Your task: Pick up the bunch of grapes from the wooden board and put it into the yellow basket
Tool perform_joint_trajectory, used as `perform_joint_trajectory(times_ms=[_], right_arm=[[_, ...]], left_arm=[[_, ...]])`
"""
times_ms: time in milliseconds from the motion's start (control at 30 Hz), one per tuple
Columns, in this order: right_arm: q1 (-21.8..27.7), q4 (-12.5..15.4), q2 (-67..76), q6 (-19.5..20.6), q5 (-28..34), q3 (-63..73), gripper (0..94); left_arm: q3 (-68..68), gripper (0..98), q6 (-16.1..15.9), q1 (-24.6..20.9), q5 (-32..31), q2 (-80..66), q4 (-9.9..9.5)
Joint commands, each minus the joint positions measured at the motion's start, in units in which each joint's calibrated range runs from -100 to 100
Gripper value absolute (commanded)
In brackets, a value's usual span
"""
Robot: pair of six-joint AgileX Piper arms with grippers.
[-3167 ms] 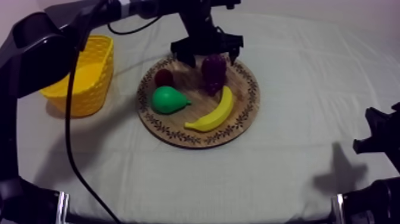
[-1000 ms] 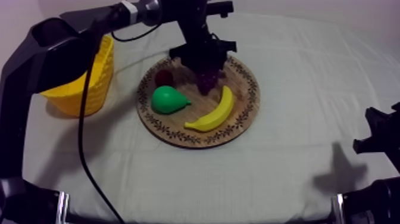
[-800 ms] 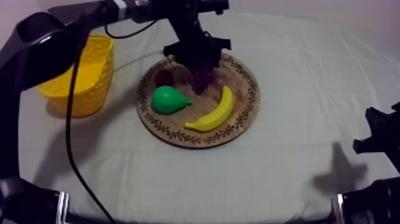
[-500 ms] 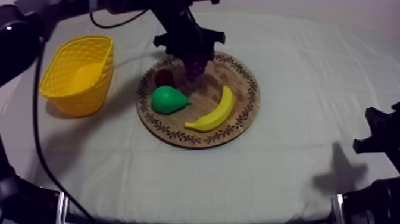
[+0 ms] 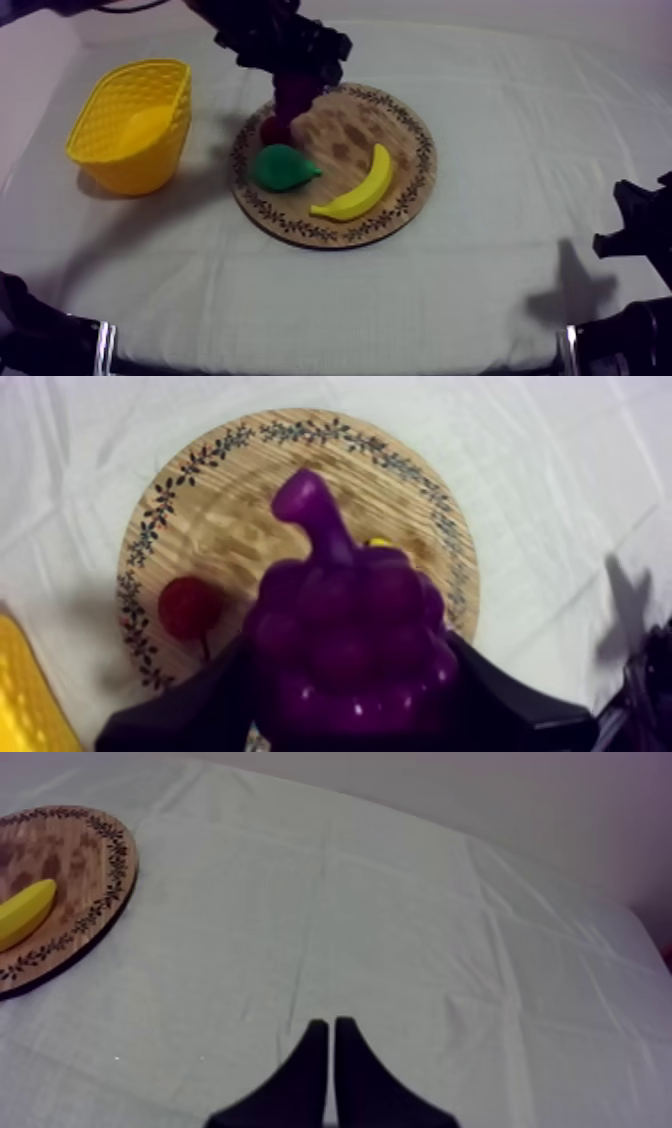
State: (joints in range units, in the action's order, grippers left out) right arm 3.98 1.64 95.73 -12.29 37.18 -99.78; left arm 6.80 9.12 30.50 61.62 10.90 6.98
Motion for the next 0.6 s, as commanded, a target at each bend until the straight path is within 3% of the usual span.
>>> perform_joint_trajectory(times_ms=[0, 267, 567], right_arm=[[0.00, 0.00, 0.02, 0.01, -0.01, 0.01, 0.5], [0.00, 0.00, 0.02, 0.01, -0.01, 0.01, 0.5], [0.00, 0.00, 0.02, 0.01, -0.01, 0.01, 0.5]], left_arm=[[4.30, 42.6, -0.22, 0.09, -0.19, -5.85, 0.08], [14.95, 42.8, -0.72, -0.90, -1.18, -16.45, 0.47], [19.22, 43.1, -3.27, -9.00, 0.80, -22.27, 0.93]])
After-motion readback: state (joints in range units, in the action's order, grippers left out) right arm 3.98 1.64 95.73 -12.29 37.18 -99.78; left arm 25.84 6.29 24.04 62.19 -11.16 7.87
